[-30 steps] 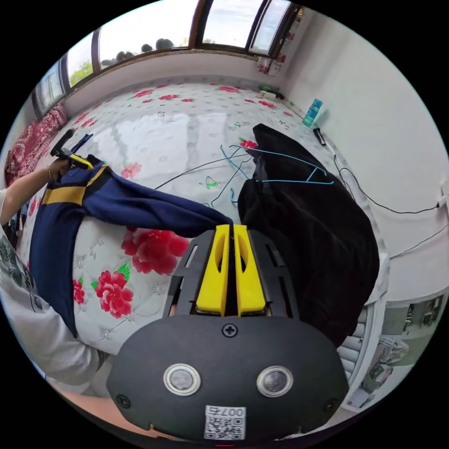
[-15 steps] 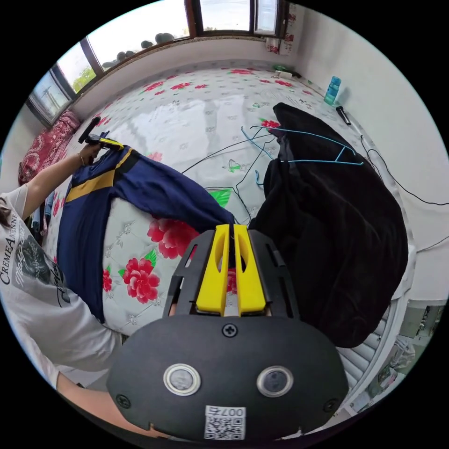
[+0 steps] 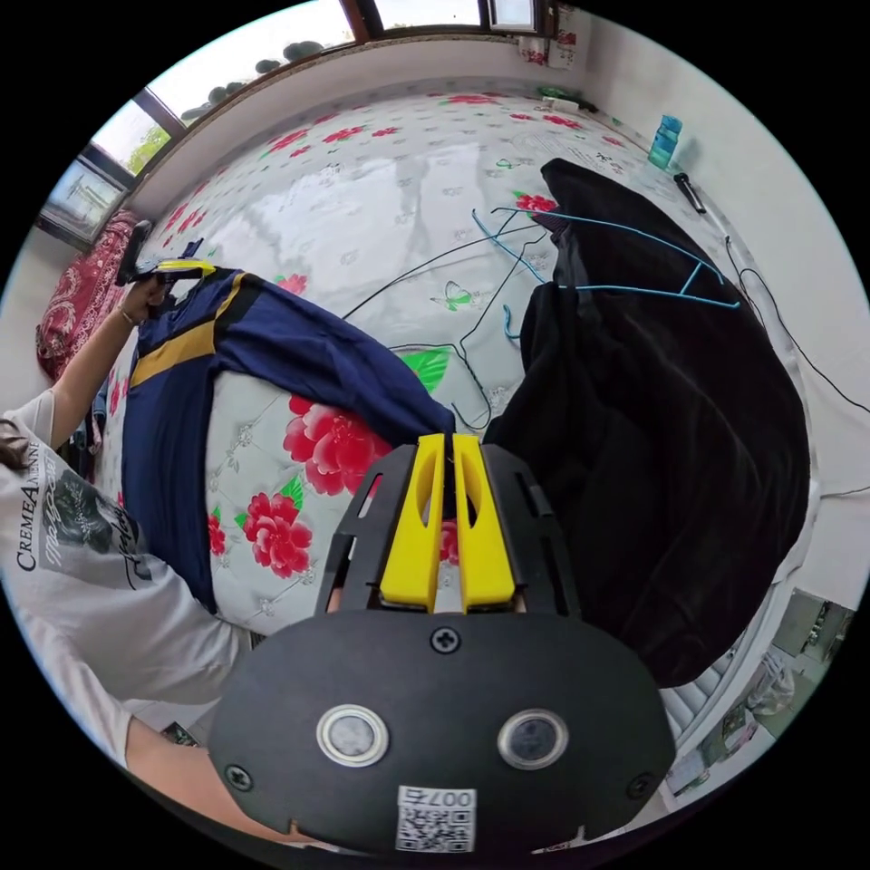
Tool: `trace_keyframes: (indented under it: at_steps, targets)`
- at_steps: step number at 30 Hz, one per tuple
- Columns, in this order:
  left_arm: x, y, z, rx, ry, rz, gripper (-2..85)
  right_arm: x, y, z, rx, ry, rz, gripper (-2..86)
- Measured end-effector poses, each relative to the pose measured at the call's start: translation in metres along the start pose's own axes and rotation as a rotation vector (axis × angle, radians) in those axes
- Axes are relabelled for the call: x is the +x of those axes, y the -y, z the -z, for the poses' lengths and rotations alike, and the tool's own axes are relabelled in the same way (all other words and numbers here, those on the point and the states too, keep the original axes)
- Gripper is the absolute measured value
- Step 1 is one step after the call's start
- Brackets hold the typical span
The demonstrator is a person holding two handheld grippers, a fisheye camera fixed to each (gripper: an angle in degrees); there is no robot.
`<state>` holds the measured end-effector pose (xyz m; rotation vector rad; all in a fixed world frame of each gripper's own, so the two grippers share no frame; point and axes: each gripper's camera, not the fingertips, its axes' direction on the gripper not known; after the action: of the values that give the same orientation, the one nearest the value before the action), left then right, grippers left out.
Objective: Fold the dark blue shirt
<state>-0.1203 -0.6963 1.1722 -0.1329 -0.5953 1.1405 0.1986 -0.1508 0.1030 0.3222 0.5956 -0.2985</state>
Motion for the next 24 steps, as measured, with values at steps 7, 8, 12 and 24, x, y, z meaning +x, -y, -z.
trace_keyframes:
  at_steps: [7,8,12,24]
  targets:
    - [-0.016,0.008,-0.052,-0.137,-0.01,0.083,-1.0,-0.004,0.004,0.018,0.034,0.047,-0.001,-0.2]
    - [-0.021,0.007,-0.053,-0.137,-0.035,0.107,-1.0,-0.01,0.004,0.026,0.048,0.054,0.012,-0.2]
    - [-0.022,-0.001,-0.052,-0.128,-0.046,0.118,-1.0,-0.053,0.003,0.07,0.151,0.086,0.104,-0.2]
    - [0.008,-0.057,0.014,-0.033,-0.024,0.166,-1.0,-0.346,-0.031,0.161,0.079,0.242,0.837,-0.1]
